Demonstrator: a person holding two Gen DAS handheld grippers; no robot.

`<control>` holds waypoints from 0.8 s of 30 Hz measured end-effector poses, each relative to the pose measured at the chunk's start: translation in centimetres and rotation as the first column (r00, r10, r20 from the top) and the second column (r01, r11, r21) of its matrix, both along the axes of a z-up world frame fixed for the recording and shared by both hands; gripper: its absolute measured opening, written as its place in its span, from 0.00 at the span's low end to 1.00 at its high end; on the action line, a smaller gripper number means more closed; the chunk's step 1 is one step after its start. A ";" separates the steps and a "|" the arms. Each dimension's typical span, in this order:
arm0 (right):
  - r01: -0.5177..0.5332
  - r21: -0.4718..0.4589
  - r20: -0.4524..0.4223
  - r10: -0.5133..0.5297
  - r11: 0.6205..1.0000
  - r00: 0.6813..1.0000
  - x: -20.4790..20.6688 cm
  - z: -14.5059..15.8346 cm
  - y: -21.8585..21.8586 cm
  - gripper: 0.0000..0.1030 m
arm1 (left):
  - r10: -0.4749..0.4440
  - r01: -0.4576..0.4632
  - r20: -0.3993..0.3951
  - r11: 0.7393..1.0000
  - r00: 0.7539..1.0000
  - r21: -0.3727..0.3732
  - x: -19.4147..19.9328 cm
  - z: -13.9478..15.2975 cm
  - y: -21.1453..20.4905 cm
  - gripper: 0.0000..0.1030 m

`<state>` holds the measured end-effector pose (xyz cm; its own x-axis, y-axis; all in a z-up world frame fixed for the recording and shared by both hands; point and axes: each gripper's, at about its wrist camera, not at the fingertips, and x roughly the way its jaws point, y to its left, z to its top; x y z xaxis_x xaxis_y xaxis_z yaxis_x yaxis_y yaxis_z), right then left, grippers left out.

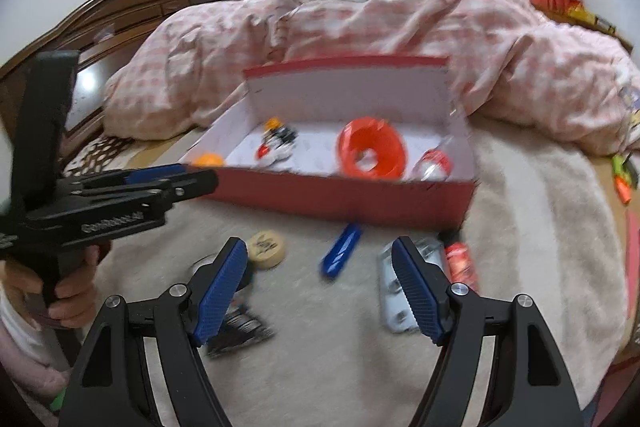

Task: Organize objects
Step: 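Withdraw both open tools from the shoebox toward the remaining items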

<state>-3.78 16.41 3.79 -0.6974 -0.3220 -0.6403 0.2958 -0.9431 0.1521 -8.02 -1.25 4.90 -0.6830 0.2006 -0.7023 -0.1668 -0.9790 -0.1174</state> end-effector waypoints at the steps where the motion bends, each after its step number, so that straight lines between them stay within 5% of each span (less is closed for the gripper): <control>1: -0.009 -0.008 0.010 0.009 1.000 1.000 0.1 -0.2 -0.3 0.74 | 0.007 -0.007 0.011 1.000 1.000 -0.002 0.2 -0.3 -0.2 0.48; 18: -0.156 0.050 0.105 0.150 0.987 0.983 -0.6 -2.6 -6.9 0.74 | 0.118 -0.118 0.088 0.993 0.989 -0.005 2.3 -3.1 -4.3 0.48; 24: -0.148 0.029 0.107 0.145 0.988 0.984 -1.0 -2.7 -6.9 0.50 | 0.113 -0.113 0.097 0.994 0.989 -0.001 2.3 -3.4 -4.2 0.48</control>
